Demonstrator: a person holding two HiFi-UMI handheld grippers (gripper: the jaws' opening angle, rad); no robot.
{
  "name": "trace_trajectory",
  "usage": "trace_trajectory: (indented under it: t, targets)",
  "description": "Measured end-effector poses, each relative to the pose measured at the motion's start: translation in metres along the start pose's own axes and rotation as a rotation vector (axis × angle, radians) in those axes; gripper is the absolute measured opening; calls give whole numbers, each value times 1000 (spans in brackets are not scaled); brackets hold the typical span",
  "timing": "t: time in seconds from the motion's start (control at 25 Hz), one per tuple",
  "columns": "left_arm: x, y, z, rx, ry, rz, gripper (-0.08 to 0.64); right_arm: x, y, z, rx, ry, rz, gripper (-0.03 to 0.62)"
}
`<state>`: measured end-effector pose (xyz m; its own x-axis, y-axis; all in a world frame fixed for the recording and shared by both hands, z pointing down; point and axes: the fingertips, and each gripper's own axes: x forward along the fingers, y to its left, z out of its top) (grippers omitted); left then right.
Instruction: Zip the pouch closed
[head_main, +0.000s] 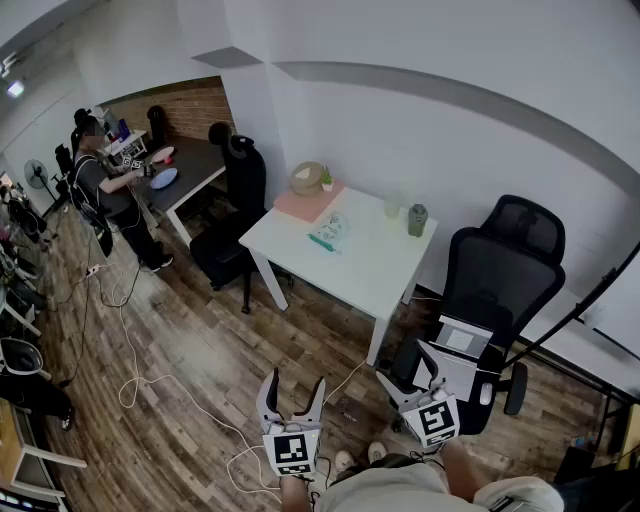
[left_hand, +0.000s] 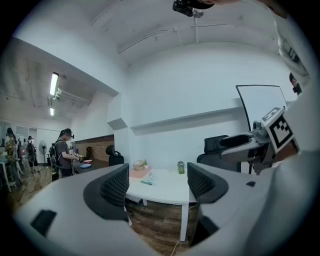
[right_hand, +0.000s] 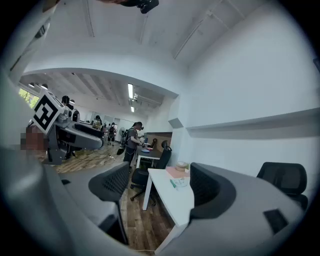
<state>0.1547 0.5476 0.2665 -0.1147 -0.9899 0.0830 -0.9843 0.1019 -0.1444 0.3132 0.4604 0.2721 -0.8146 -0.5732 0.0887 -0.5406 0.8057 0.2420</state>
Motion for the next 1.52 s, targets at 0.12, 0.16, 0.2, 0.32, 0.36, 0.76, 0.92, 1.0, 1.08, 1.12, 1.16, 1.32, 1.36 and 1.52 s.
trace_trajectory:
  t: [0.12,0.16,0.2,0.32,0.36,0.76,0.92,1.0,1.08,1.12,1.16,1.32,1.36,1.52]
  targets:
    - [4,-23,3,0,4,15,353,-10,-15,-2,12,-20,21,370]
    - [4,-30,4,0,7,19,353,-13,-19,-5,28,-24,25,370]
    - [5,-35,4,0,10,23,353,-16,-22,-9,48,-27,27,369]
    - [9,-48,4,-4,14,40,353,-17,-32,-14,78,-36,38,377]
    - [10,-51,4,-3,17,43,353,-15,-33,-14,80,-37,46,380]
    - [39,-56,-2,15,27,31,353,14,-43,-26,86,-25,67,383]
    - [57,-38,-5,6,20,23,353,38,-45,-27,73,-14,61,383]
    - [70,-25,-9,-5,21,19,353,53,-47,-27,67,-10,55,382]
    - [84,-13,-12,-5,23,11,353,68,-50,-27,68,-6,40,383]
    - [90,-8,-12,-5,22,6,353,76,-51,-27,69,-3,32,382]
    - [97,-2,-11,-4,20,-2,353,83,-52,-28,69,1,26,382]
    - [124,21,-9,2,8,-31,353,115,-53,-26,68,11,2,382]
    - [130,27,-10,4,6,-37,353,123,-54,-26,67,15,-4,382]
    - [151,52,-11,9,2,-57,353,151,-54,-25,63,32,-28,382]
